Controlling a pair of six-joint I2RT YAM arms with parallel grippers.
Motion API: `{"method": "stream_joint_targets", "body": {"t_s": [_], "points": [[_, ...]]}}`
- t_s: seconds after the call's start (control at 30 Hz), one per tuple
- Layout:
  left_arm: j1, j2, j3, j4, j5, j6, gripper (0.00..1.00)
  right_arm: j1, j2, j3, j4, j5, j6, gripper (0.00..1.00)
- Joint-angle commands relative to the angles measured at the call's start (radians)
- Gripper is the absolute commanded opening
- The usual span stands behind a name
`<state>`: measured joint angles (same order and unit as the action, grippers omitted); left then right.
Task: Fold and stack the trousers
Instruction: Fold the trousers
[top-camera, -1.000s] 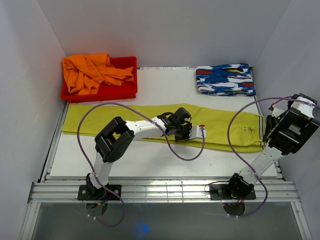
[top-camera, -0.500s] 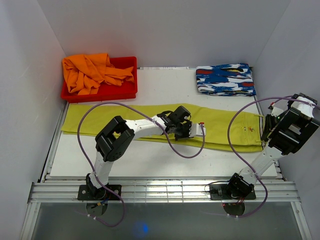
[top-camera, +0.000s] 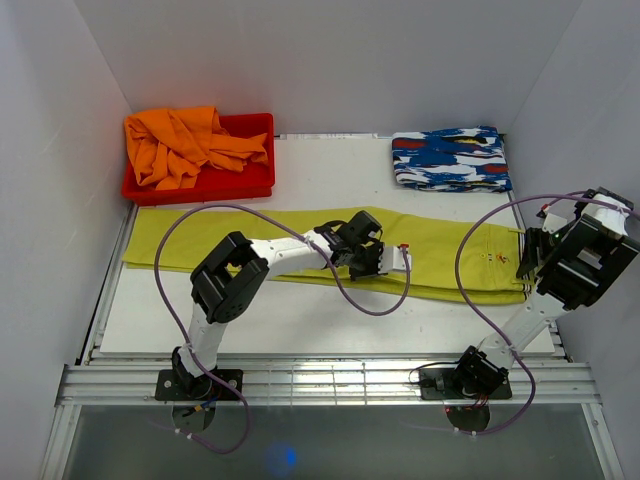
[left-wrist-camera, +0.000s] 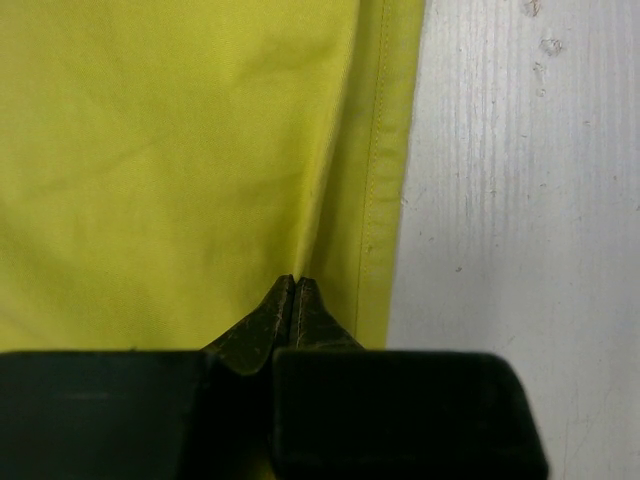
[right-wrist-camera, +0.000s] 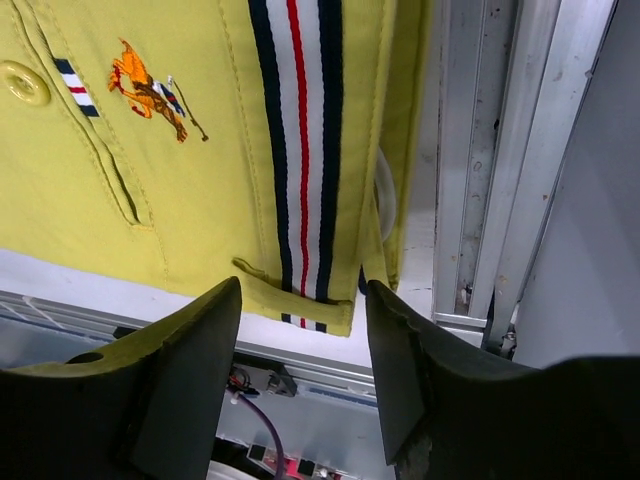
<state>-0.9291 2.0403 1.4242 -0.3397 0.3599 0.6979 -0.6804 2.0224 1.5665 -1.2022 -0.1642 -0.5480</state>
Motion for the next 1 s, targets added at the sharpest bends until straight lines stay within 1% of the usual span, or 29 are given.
{"method": "stream_joint_targets", "body": {"t_s": [0.0,0.13,0.23,0.27,0.33,0.37,0.4,0.6,0.73,0.87,0.97], "points": [[0.015,-0.012,0.042,-0.022,0.013,-0.003,0.00,-0.038,0.065,-0.008,0.059,-0.046,0.034,0.58],[0.021,-0.011,0.056,-0.036,0.021,-0.003,0.00,-0.038,0.078,0.000,0.059,-0.051,0.036,0.56],[0.026,-0.011,0.055,-0.039,0.021,-0.003,0.00,-0.038,0.084,0.023,0.052,-0.055,0.036,0.45],[0.027,-0.011,0.056,-0.039,0.021,-0.003,0.00,-0.038,0.088,0.029,0.050,-0.057,0.036,0.36],[0.029,-0.011,0.058,-0.041,0.019,-0.006,0.00,-0.036,0.091,0.053,0.038,-0.063,0.036,0.24],[0.030,-0.012,0.058,-0.041,0.016,-0.011,0.00,-0.038,0.091,0.062,0.032,-0.067,0.036,0.11],[0.032,-0.017,0.058,-0.041,0.019,-0.017,0.00,-0.038,0.090,0.072,0.027,-0.069,0.036,0.08],[0.045,-0.066,0.056,-0.053,0.024,-0.031,0.00,-0.036,0.035,0.156,-0.051,-0.093,-0.004,0.08],[0.052,-0.130,0.047,-0.071,0.037,-0.047,0.00,-0.036,-0.017,0.204,-0.103,-0.123,-0.053,0.08],[0.053,-0.178,0.039,-0.093,0.051,-0.057,0.00,-0.038,-0.114,0.176,-0.105,-0.127,-0.104,0.08],[0.053,-0.216,0.028,-0.122,0.062,-0.058,0.00,-0.038,-0.181,0.110,-0.105,-0.104,-0.156,0.08]]}}
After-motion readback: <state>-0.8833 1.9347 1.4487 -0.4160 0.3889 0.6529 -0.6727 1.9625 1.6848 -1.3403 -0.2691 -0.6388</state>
